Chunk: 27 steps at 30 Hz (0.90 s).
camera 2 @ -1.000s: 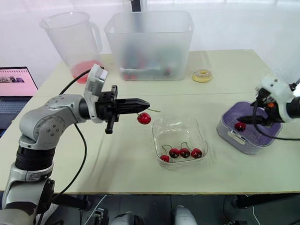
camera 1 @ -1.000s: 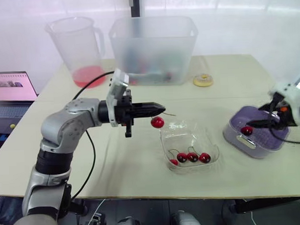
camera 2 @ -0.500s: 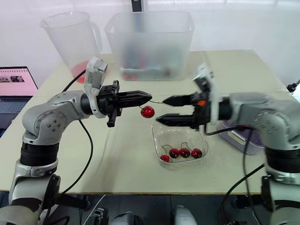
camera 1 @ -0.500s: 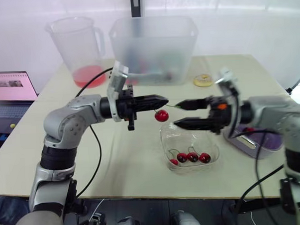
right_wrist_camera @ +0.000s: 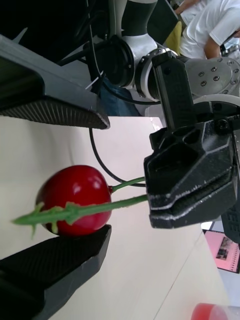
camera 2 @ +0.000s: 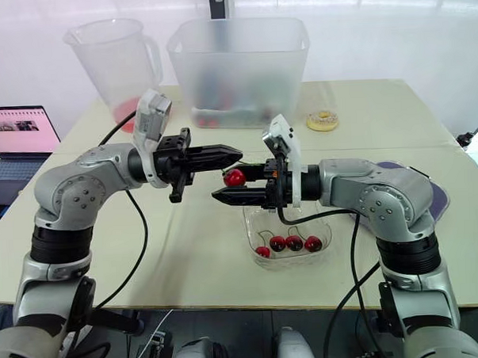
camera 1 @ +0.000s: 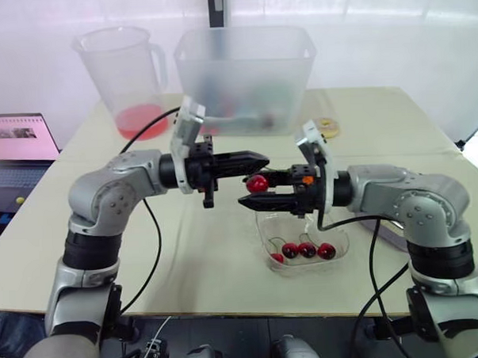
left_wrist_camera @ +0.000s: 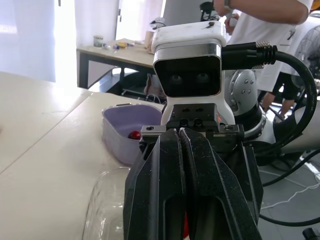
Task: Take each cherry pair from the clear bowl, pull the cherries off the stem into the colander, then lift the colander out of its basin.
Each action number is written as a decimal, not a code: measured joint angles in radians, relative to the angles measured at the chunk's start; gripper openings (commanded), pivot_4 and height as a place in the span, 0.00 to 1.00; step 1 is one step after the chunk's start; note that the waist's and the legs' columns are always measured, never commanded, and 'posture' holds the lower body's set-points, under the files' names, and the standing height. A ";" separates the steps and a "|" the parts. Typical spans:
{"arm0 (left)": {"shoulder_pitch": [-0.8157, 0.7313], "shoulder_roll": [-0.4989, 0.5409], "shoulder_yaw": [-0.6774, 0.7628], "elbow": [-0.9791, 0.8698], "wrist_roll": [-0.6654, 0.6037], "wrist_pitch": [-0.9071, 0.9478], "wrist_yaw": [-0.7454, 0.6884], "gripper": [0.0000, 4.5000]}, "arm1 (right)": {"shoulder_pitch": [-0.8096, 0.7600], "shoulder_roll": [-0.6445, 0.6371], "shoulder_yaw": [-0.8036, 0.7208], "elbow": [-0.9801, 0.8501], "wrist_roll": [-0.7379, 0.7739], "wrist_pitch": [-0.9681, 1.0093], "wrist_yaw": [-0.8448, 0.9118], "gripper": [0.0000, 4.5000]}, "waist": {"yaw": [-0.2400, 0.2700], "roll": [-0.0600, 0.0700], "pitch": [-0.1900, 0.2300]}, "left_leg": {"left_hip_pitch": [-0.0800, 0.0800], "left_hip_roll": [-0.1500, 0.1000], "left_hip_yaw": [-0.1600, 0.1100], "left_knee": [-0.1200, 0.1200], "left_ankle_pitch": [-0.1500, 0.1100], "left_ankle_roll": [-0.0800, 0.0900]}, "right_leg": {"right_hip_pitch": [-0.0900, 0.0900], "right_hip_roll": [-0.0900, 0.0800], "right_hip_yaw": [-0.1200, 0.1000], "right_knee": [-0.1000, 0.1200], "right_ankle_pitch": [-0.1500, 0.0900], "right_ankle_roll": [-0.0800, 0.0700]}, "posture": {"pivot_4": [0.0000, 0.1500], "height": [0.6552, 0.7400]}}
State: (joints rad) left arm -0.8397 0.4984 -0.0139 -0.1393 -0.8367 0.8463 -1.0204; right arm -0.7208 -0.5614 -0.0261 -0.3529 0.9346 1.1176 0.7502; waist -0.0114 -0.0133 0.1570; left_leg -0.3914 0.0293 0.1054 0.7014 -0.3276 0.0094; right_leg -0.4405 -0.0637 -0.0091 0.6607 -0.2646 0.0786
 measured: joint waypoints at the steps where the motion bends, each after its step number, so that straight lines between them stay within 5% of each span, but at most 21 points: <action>1: 0.000 0.000 0.000 0.000 0.000 0.000 0.000 0.00 | 0.000 0.000 0.001 0.002 -0.001 -0.005 -0.002 0.71 | 0.000 0.000 0.000 | 0.000 0.000 0.000 0.000 0.000 0.000 | 0.000 0.000 0.000 0.000 0.000 0.000 | 1.00 0.68; 4: 0.001 0.000 -0.003 -0.001 0.005 -0.001 0.000 0.00 | 0.000 0.002 0.002 0.003 -0.003 -0.014 -0.009 0.71 | -0.001 0.000 0.000 | 0.000 0.000 0.000 0.000 0.000 0.000 | 0.000 0.000 0.000 0.000 0.000 0.000 | 1.00 0.68; 8: 0.001 0.000 -0.005 -0.002 0.012 -0.001 0.000 0.00 | 0.002 0.001 0.002 0.004 -0.003 -0.015 -0.011 0.43 | -0.001 0.000 0.000 | 0.000 0.000 0.000 0.000 0.000 0.000 | 0.000 0.000 0.000 0.000 0.000 0.000 | 1.00 0.68; 27: 0.002 0.004 -0.010 -0.002 0.022 -0.005 -0.002 0.00 | 0.033 -0.009 0.020 0.012 -0.027 -0.036 0.003 0.43 | -0.001 0.000 0.000 | 0.000 0.000 0.000 0.000 0.000 0.000 | 0.000 0.000 0.000 0.000 0.000 0.000 | 1.00 0.68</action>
State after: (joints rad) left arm -0.8381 0.5023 -0.0238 -0.1412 -0.8142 0.8411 -1.0226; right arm -0.6882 -0.5708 -0.0061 -0.3413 0.9074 1.0815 0.7535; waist -0.0123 -0.0133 0.1570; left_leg -0.3914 0.0294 0.1053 0.7014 -0.3277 0.0095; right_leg -0.4405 -0.0636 -0.0091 0.6606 -0.2646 0.0786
